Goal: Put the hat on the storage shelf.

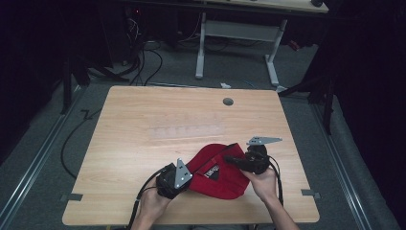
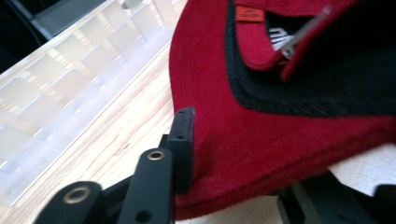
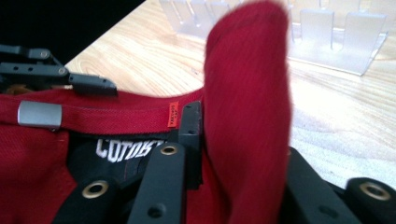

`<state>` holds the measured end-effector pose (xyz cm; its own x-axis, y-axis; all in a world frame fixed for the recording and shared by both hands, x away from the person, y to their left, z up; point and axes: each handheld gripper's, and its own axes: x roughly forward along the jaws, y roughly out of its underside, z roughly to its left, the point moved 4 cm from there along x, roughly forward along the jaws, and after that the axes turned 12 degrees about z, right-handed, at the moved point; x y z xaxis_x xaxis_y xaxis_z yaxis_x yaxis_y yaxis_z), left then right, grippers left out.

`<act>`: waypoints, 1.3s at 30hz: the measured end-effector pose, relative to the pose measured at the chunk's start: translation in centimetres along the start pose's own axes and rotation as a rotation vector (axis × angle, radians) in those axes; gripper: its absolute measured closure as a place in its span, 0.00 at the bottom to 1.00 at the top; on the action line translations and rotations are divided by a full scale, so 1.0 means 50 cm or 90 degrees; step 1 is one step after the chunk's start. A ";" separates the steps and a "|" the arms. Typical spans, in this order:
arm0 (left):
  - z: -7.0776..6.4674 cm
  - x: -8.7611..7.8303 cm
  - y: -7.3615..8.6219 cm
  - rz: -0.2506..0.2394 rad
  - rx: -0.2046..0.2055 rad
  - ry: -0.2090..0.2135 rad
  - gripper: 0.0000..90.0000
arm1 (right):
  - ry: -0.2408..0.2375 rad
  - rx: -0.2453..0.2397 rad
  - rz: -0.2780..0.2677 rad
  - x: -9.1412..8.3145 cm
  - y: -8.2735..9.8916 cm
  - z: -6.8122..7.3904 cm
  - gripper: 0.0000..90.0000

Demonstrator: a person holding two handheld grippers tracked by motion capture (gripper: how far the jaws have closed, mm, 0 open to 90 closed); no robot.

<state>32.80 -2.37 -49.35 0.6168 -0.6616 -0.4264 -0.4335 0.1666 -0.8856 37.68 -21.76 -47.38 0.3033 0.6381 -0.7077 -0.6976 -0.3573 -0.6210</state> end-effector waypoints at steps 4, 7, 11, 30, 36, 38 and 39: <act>-0.011 -0.007 -0.004 0.017 0.002 0.022 0.83 | -0.005 0.007 -0.022 -0.004 -0.007 -0.004 0.72; -0.013 -0.008 0.001 0.034 0.004 0.031 0.86 | -0.001 0.012 -0.041 -0.010 -0.013 -0.010 0.66; -0.019 -0.006 0.005 0.047 0.003 0.042 0.91 | 0.014 0.030 -0.074 -0.028 -0.020 -0.022 0.58; 0.027 -0.037 -0.026 0.010 -0.080 0.038 0.95 | 0.090 0.041 -0.175 -0.114 -0.003 -0.063 0.47; 0.063 -0.055 -0.051 -0.023 -0.129 0.027 0.95 | 0.131 0.032 -0.117 -0.066 0.036 -0.076 0.45; 0.073 -0.059 -0.056 -0.028 -0.141 0.025 0.95 | 0.141 0.036 -0.099 -0.046 0.051 -0.083 0.46; 0.073 -0.059 -0.056 -0.028 -0.141 0.025 0.95 | 0.141 0.036 -0.099 -0.046 0.051 -0.083 0.46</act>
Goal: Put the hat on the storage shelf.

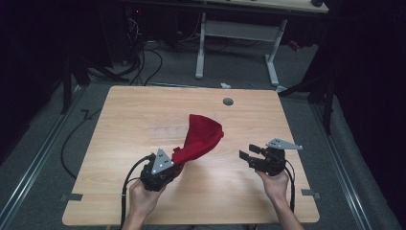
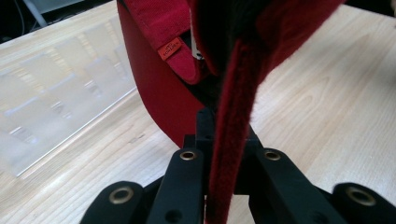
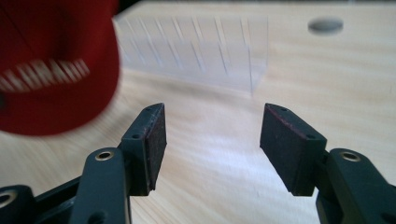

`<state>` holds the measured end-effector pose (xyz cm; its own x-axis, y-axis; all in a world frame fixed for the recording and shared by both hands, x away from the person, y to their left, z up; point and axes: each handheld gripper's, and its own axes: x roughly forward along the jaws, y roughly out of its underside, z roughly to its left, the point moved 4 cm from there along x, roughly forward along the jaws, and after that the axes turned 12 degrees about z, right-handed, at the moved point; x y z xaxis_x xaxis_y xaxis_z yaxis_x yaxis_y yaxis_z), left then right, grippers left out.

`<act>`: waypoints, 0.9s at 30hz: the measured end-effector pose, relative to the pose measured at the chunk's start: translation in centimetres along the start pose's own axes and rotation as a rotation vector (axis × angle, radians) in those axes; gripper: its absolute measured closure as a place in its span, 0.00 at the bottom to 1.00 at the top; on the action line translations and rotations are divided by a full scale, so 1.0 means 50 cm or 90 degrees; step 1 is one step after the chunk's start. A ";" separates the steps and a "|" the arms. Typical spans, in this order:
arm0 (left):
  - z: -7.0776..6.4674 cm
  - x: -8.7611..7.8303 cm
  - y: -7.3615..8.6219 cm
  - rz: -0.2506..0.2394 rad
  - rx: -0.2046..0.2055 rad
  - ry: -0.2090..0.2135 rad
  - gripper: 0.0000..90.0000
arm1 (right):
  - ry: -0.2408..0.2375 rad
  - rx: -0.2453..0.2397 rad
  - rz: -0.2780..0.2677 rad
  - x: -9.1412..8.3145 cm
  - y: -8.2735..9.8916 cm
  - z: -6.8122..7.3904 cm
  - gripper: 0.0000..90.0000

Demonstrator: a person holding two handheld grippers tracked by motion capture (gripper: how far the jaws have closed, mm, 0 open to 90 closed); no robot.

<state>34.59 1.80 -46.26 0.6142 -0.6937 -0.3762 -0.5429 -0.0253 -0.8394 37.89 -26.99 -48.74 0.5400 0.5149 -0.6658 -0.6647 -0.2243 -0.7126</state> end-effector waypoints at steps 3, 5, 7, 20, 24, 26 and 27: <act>0.010 -0.007 -0.010 -0.009 -0.016 0.002 0.95 | 0.022 0.002 0.033 0.030 0.029 -0.007 0.45; 0.017 -0.013 -0.019 -0.015 -0.030 0.005 0.95 | 0.051 -0.010 0.057 0.047 0.046 -0.011 0.45; 0.032 -0.026 -0.015 0.032 0.023 -0.001 0.95 | 0.085 -0.026 0.074 0.059 0.058 -0.015 0.45; 0.065 -0.046 -0.076 -0.065 -0.109 0.010 0.95 | 0.151 -0.049 0.113 0.097 0.097 -0.023 0.43; 0.083 -0.055 -0.092 -0.082 -0.127 0.002 0.95 | 0.164 -0.059 0.123 0.100 0.096 -0.023 0.43; 0.087 -0.059 -0.099 -0.089 -0.132 0.002 0.95 | 0.157 -0.052 0.130 0.101 0.097 -0.024 0.42; 0.091 -0.061 -0.104 -0.092 -0.136 0.001 0.95 | 0.156 -0.050 0.130 0.101 0.097 -0.024 0.42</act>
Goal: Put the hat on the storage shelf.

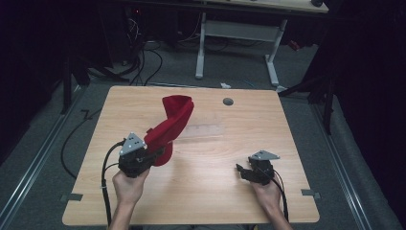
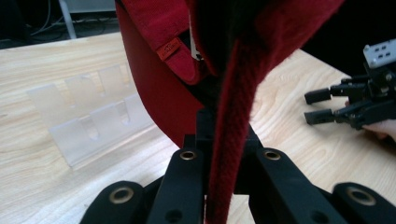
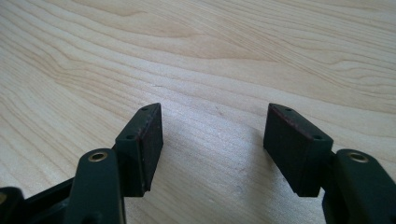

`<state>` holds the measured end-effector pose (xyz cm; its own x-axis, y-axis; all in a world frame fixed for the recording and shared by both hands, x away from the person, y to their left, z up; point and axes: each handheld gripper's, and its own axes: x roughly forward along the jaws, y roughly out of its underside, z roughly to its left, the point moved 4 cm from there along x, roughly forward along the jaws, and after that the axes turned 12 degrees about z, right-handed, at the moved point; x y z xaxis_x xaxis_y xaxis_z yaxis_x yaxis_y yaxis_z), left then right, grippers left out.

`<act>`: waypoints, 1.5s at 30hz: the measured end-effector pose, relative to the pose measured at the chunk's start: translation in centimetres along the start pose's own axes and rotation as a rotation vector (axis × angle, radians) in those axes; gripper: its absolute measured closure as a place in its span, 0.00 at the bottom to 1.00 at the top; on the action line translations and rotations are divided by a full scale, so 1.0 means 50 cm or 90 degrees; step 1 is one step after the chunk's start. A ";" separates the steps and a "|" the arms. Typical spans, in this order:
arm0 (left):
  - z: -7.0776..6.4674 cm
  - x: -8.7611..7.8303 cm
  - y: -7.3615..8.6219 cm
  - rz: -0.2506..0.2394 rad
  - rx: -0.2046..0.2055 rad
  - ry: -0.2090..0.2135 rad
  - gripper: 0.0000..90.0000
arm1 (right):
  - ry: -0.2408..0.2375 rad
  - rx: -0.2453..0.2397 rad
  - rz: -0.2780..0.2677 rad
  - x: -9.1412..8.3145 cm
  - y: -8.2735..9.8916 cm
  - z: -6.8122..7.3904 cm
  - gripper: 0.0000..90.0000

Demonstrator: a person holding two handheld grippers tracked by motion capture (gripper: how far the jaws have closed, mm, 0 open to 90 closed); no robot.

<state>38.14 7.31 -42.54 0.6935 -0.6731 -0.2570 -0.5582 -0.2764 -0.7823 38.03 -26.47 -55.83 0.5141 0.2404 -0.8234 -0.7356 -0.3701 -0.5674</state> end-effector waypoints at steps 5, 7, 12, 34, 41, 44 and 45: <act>0.012 0.001 -0.021 -0.009 -0.011 -0.008 0.95 | 0.003 0.000 0.000 0.001 -0.001 0.001 0.42; 0.017 0.000 -0.029 -0.010 -0.015 -0.010 0.95 | 0.003 0.000 0.000 0.001 -0.001 0.001 0.42; 0.027 0.000 -0.053 -0.021 -0.020 -0.015 0.95 | 0.003 0.000 0.000 0.001 -0.001 0.001 0.41; 0.062 0.030 -0.139 -0.071 -0.017 -0.044 0.95 | 0.003 -0.002 0.001 0.001 -0.001 0.001 0.40; 0.089 0.055 -0.152 -0.076 -0.021 -0.063 0.95 | 0.002 -0.003 0.001 0.001 -0.001 0.002 0.40; 0.103 0.072 -0.153 -0.077 -0.014 -0.079 0.95 | 0.002 -0.003 0.001 0.001 -0.001 0.002 0.40; 0.106 0.075 -0.153 -0.077 -0.013 -0.082 0.95 | 0.002 -0.003 0.001 0.001 -0.001 0.002 0.40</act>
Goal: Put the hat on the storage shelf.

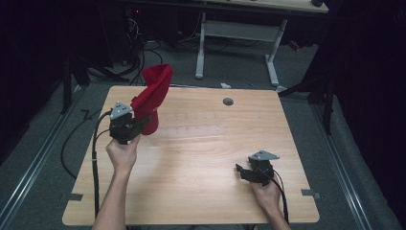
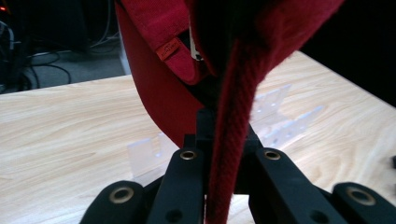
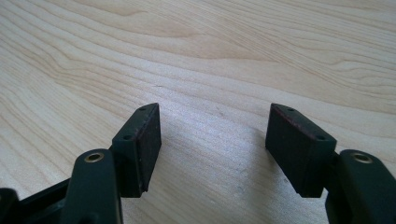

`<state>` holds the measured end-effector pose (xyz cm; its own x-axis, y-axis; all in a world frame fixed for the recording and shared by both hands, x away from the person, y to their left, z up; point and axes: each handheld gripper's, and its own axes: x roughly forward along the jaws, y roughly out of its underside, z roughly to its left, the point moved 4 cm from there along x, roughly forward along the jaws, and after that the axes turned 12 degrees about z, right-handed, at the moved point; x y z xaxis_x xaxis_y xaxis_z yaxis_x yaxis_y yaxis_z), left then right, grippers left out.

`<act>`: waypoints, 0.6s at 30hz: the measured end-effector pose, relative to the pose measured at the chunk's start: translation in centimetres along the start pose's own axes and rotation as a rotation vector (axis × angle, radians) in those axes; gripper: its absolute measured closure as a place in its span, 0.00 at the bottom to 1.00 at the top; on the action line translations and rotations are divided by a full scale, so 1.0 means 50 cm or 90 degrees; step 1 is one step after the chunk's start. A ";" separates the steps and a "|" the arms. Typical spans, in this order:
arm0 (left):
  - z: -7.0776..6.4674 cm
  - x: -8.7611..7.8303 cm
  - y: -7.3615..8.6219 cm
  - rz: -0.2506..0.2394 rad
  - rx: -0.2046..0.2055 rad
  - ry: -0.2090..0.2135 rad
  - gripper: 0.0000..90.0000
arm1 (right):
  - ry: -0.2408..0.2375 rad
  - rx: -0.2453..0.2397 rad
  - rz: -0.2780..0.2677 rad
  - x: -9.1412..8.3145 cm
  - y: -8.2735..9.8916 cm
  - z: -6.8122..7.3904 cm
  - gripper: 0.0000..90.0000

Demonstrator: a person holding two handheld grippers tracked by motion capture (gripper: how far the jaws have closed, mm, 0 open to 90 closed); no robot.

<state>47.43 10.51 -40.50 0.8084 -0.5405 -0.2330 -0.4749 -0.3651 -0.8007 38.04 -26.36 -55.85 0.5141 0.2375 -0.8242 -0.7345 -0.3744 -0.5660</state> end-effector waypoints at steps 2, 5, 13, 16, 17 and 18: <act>0.003 0.005 0.001 0.001 -0.001 -0.004 0.95 | 0.000 0.000 0.000 0.000 0.000 0.000 0.40; 0.010 0.020 0.002 -0.003 -0.001 -0.013 0.95 | 0.000 0.000 0.000 0.000 0.000 0.000 0.40; 0.028 0.044 0.010 -0.003 0.005 -0.034 0.95 | 0.000 -0.001 0.000 0.000 0.000 0.000 0.40; 0.030 0.048 0.012 -0.003 0.009 -0.037 0.95 | 0.000 -0.001 0.000 0.000 0.000 0.000 0.40; 0.030 0.050 0.013 -0.003 0.011 -0.038 0.95 | 0.000 -0.001 0.001 0.000 0.000 0.000 0.40; 0.031 0.054 0.016 -0.003 0.011 -0.039 0.95 | 0.000 -0.001 0.001 0.000 0.000 0.000 0.40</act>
<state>49.78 9.92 -42.60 0.8303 -0.4919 -0.2619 -0.4656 -0.3540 -0.8111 38.01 -26.35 -55.85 0.5133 0.2376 -0.8246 -0.7342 -0.3759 -0.5654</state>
